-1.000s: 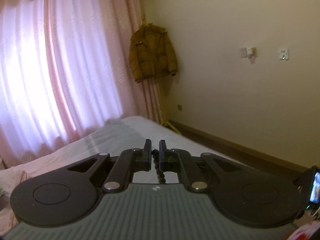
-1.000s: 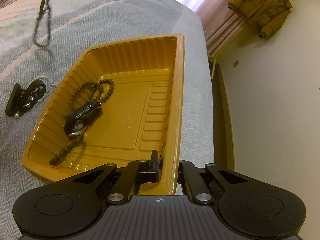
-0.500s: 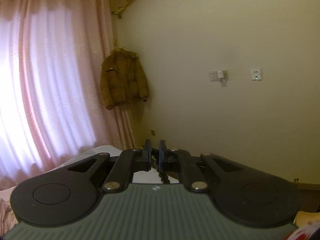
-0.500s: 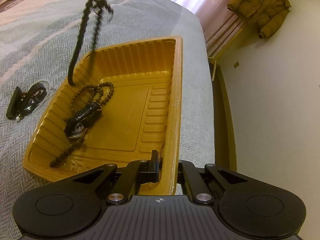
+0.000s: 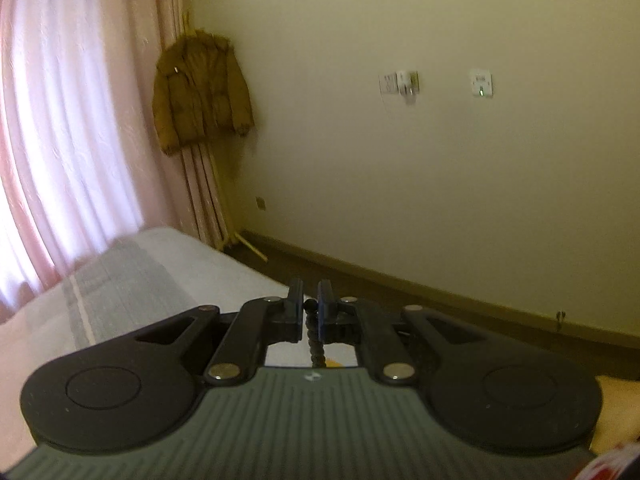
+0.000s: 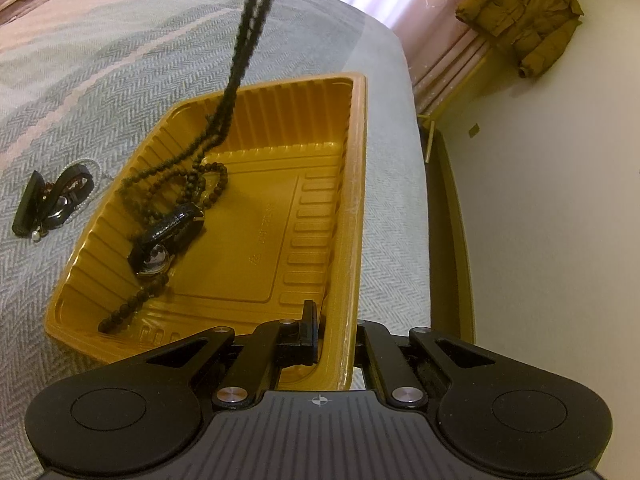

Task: Organize jewelry
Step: 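Carry the dark green bead necklace over the tray and open the left gripper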

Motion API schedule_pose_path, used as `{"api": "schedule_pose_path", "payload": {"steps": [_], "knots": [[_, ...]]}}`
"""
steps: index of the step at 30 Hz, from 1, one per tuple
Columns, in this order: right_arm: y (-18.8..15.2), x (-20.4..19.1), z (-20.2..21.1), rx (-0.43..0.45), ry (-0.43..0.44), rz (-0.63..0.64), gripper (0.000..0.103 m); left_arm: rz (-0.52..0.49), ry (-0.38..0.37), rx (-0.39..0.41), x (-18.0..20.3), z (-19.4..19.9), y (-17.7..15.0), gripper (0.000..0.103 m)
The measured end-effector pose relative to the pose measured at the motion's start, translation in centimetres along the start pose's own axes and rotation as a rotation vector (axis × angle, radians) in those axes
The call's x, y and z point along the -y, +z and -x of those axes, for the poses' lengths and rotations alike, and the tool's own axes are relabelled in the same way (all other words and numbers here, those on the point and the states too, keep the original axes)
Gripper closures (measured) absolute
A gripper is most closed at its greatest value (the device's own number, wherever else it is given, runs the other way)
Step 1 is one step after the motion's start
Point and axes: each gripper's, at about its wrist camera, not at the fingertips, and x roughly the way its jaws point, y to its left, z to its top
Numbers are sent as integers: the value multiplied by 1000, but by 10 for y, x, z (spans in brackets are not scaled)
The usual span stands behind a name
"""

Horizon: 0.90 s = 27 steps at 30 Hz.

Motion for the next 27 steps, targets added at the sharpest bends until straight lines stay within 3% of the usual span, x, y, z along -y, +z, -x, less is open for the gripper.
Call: {"api": "schedule_pose_path", "payload": {"steps": [14,27], "knots": [[1,0,-3,-6,1,2,100,-18,-68,-233,17,-63,-85,97],[0,0,-4,-7,2,0,100,-20,-85,-272,23,-77,-95,96]]}}
